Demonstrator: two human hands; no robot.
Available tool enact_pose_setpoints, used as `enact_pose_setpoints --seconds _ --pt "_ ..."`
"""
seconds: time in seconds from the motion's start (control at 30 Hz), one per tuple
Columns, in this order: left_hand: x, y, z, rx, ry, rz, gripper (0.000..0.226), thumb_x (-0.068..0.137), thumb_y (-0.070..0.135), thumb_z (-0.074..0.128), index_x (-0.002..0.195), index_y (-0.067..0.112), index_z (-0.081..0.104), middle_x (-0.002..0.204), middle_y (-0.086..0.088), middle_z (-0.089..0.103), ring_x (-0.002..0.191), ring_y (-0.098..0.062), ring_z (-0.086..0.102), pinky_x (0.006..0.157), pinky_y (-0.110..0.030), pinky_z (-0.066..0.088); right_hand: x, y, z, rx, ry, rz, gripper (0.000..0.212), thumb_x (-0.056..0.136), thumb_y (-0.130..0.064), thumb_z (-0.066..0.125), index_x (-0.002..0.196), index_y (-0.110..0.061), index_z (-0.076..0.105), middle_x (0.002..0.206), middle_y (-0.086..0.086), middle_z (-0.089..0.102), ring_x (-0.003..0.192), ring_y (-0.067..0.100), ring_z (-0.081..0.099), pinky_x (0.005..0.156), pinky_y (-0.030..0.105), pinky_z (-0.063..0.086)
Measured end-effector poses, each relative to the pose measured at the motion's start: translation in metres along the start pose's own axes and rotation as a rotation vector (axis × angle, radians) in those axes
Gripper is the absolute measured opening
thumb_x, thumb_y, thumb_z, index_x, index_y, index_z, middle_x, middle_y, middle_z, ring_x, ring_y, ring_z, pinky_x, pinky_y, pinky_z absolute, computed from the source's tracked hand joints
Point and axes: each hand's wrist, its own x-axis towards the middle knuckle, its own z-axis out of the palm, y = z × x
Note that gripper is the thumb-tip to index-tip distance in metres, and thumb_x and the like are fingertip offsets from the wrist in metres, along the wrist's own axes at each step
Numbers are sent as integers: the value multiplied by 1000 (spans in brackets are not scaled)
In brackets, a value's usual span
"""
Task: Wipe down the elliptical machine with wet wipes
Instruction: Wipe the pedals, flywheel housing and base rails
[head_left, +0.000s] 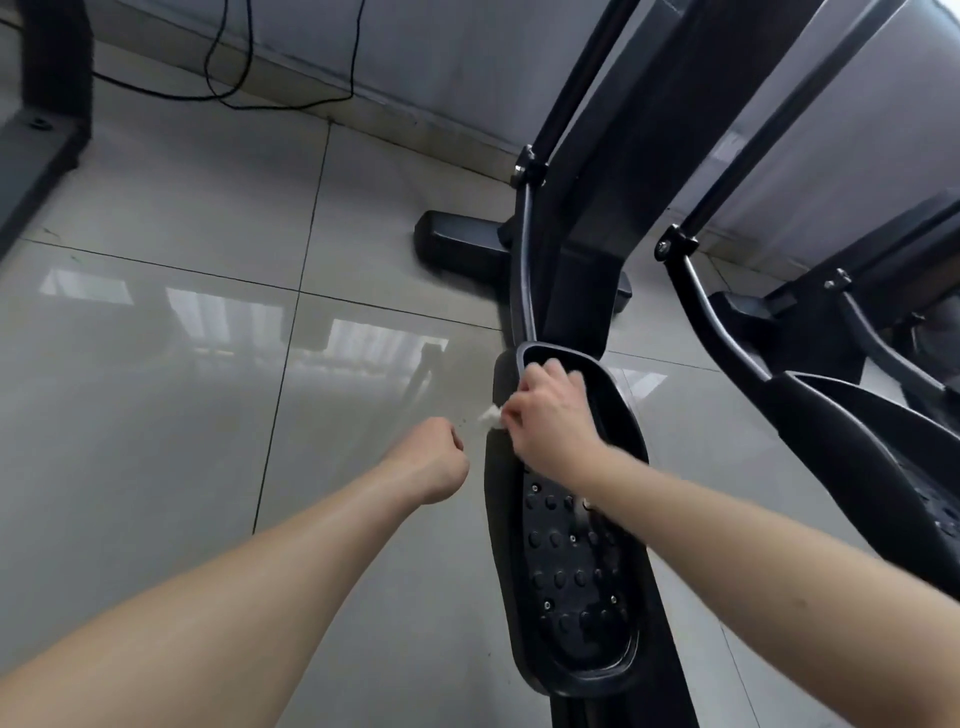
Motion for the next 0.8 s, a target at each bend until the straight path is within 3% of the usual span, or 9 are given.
enact_pose_setpoints --seconds 0.2,0.37,0.5,0.6,0.8 --pt "5 0 3 27 34 -10 20 93 13 50 104 14 66 101 -7 67 96 -29 64 89 -41 58 88 5 0 -144 -236 158 23 95 -28 56 101 -24 77 100 -1 57 97 23 42 84 36 37" --pt "7 0 -3 66 70 6 15 93 14 51 100 15 65 100 -6 67 94 -27 64 89 -43 57 34 -17 -4 -171 -421 -192 15 88 -19 59 91 -16 73 90 0 51 98 26 46 79 36 25" --pt "8 -4 -3 89 84 -9 15 96 15 51 107 16 63 106 -5 66 100 -26 63 91 -40 56 101 10 -3 -190 -283 85 22 95 -35 59 89 -17 69 94 0 60 91 23 42 81 37 28" --pt "12 -4 1 95 113 19 12 99 15 51 106 19 60 107 -3 64 99 -22 61 81 -32 52 112 25 7 -6 -247 277 21 97 -29 54 97 -18 72 106 4 63 99 26 51 86 38 36" --pt "24 9 1 8 204 31 14 96 21 51 106 24 61 110 1 67 103 -24 62 90 -34 51 40 21 2 381 -170 161 18 94 -17 63 94 -16 81 95 -2 52 98 27 57 90 38 46"
